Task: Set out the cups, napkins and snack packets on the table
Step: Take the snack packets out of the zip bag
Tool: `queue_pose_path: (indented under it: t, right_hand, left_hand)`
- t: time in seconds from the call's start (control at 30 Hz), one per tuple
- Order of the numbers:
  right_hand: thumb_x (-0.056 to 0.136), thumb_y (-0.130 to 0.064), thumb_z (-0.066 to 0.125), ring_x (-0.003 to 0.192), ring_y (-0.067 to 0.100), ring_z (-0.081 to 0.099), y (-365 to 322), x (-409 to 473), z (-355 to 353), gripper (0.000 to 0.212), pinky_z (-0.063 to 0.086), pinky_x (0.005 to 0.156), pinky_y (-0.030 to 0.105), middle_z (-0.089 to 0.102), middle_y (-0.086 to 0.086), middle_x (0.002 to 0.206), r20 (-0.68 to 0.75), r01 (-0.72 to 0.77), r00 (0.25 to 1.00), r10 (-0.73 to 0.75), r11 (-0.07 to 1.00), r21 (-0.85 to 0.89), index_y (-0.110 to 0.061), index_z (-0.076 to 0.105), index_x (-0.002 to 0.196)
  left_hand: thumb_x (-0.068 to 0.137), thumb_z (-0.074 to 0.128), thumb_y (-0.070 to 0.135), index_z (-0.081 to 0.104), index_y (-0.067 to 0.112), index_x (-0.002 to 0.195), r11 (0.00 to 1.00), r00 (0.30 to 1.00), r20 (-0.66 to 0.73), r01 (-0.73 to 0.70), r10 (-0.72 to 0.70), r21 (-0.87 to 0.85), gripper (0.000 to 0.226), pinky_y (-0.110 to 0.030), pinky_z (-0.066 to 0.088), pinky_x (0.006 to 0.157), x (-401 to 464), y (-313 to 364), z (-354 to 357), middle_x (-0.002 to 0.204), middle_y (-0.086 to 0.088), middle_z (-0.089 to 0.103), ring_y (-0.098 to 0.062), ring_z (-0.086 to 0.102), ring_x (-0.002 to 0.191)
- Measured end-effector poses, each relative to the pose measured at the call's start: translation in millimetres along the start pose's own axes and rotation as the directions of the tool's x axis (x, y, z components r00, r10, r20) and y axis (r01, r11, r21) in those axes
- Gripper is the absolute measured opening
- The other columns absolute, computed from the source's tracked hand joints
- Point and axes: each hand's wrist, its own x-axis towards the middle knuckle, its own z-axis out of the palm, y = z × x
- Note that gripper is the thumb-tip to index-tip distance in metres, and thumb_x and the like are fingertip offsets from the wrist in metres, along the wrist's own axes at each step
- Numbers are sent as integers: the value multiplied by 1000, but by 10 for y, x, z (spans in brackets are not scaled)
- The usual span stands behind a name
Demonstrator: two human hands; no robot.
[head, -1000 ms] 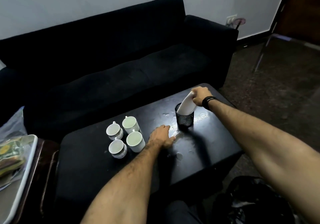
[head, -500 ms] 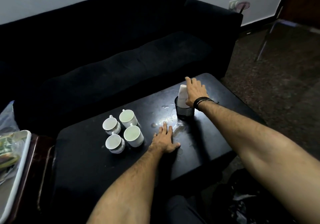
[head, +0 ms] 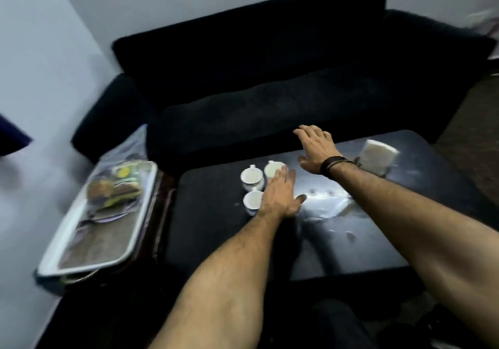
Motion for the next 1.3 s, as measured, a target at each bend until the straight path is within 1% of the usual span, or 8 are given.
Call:
queue_pose_path:
  t: [0.1, 0.33, 0.5, 0.67, 0.83, 1.03, 1.2, 1.3]
  right_hand:
    - [81, -29, 67, 145, 29, 23, -689, 130, 123, 76, 25, 114, 45, 28, 7, 156, 52, 102, 993, -104, 994, 47, -18, 31, 147]
    - [82, -41, 68, 138, 31, 35, -2175, 269, 432, 74, 35, 109, 45, 38, 8, 149, 190, 207, 950, -248, 955, 211, -18, 36, 144]
    - [83, -43, 67, 135, 32, 38, -3023, 375, 696, 72, 37, 108, 47, 41, 10, 145, 251, 204, 924, -289, 927, 314, -17, 36, 143]
    - [81, -40, 70, 124, 33, 47, -3719, 610, 940, 66, 43, 103, 43, 49, 13, 134, 234, 183, 920, -315, 873, 453, -13, 45, 135]
    - [82, -39, 72, 127, 30, 50, -4285, 836, 1223, 75, 44, 100, 36, 48, 14, 141, 231, 34, 948, -220, 789, 613, -9, 38, 141]
    - [80, -41, 74, 130, 34, 45, -4532, 1357, 1395, 81, 44, 106, 42, 41, 17, 143, 240, -170, 971, 13, 744, 646, -5, 33, 140]
    - [82, -41, 72, 131, 35, 48, -4553, 1724, 1409, 93, 44, 88, 33, 41, 18, 148, 364, -326, 929, 60, 596, 734, -4, 19, 149]
    - [79, -50, 73, 130, 35, 49, -4631, 1804, 1446, 98, 47, 94, 39, 43, 17, 148, 384, -350, 922, 58, 549, 759, -6, 23, 150]
  left_hand:
    - [93, 54, 44, 13, 12, 157, 997, 995, -66, 72, -69, 39, 82, -41, 9, 123, -277, -529, -282, 164, -17, 8, -32, 7, 152]
    - [96, 48, 48, 6, 10, 158, 935, 933, -100, 351, -345, 49, 84, -41, 6, 124, -1038, -1955, -573, 165, -16, -2, -29, 0, 153]
    - [97, 46, 48, 9, 10, 157, 839, 826, -164, 544, -539, -15, 80, -40, 8, 124, -1605, -2927, -644, 165, -15, 3, -29, 3, 153]
    - [98, 38, 50, 7, 12, 157, 725, 717, -105, 682, -689, -100, 77, -42, 7, 124, -1934, -3572, -510, 166, -13, 0, -27, 1, 153]
    - [95, 29, 63, 7, 10, 158, 689, 684, -83, 722, -725, -65, 85, -47, 2, 123, -2006, -3958, -303, 165, -15, 2, -29, 1, 153]
    - [92, 12, 71, -4, 16, 158, 680, 676, -84, 731, -733, -55, 87, -57, -7, 117, -1818, -4145, -164, 165, -13, -10, -29, -9, 152]
    - [86, 2, 78, -7, 17, 157, 679, 672, -98, 732, -734, -58, 94, -59, -9, 116, -1817, -4191, -84, 163, -14, -14, -30, -12, 152]
    - [88, 4, 76, -6, 16, 157, 678, 672, -98, 733, -734, -55, 92, -58, -10, 116, -1803, -4187, -83, 164, -14, -13, -30, -12, 152]
